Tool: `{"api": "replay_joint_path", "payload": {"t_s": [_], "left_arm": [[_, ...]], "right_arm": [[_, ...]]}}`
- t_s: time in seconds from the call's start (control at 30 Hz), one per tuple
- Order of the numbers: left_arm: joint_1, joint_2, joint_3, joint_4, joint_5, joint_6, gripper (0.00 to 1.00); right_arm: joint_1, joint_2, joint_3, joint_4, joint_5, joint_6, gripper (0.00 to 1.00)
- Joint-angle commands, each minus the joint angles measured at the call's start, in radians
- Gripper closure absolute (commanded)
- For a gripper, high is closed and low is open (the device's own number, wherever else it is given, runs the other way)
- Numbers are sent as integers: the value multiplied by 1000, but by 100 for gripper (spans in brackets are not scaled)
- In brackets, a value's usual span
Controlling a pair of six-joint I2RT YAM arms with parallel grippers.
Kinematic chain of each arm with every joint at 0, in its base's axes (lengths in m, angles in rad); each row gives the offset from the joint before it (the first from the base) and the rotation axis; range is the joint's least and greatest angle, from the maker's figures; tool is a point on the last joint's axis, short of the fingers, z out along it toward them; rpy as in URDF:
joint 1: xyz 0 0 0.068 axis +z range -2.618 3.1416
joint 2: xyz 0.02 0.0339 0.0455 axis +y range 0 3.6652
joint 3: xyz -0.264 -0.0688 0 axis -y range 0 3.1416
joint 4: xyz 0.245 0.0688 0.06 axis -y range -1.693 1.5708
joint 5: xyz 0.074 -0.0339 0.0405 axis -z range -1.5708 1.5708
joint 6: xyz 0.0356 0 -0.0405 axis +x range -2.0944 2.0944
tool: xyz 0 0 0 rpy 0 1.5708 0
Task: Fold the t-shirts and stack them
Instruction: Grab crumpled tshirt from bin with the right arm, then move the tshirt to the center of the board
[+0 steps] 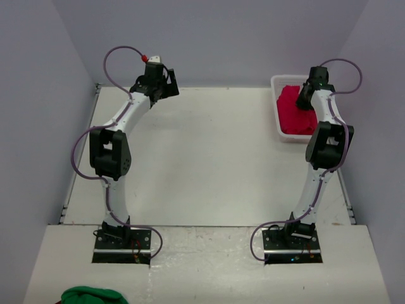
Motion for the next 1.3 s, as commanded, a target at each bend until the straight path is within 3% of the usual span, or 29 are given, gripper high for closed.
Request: {"api": "replay_joint_path", "payload": {"t_s": [0.0, 0.2, 0.27, 0.53, 0.73, 0.87, 1.17, 1.27], "left_arm": [[11, -58, -6, 18, 8, 6, 0], [15, -59, -5, 20, 11, 8, 0], [18, -61, -3, 20, 10, 8, 0], [20, -118, -55, 27, -53, 6, 0], [38, -220, -138, 26, -185, -20, 0], [66, -240, -143, -34, -156, -55, 0], [68, -273, -246, -42, -96, -70, 0], [68, -297, -287, -11, -84, -66, 0]], "right_arm": [[2, -3, 36, 1, -1, -12, 89], [3, 16, 51, 0, -4, -20, 90], [3, 22, 51, 0, -9, -21, 100], [3, -62, 21, 70, -10, -21, 100], [25, -182, 171, 25, -30, -50, 100], [33, -249, 324, -6, -82, -67, 100], [77, -340, 479, -5, -234, -93, 100], [112, -392, 452, 17, -260, -118, 100]]}}
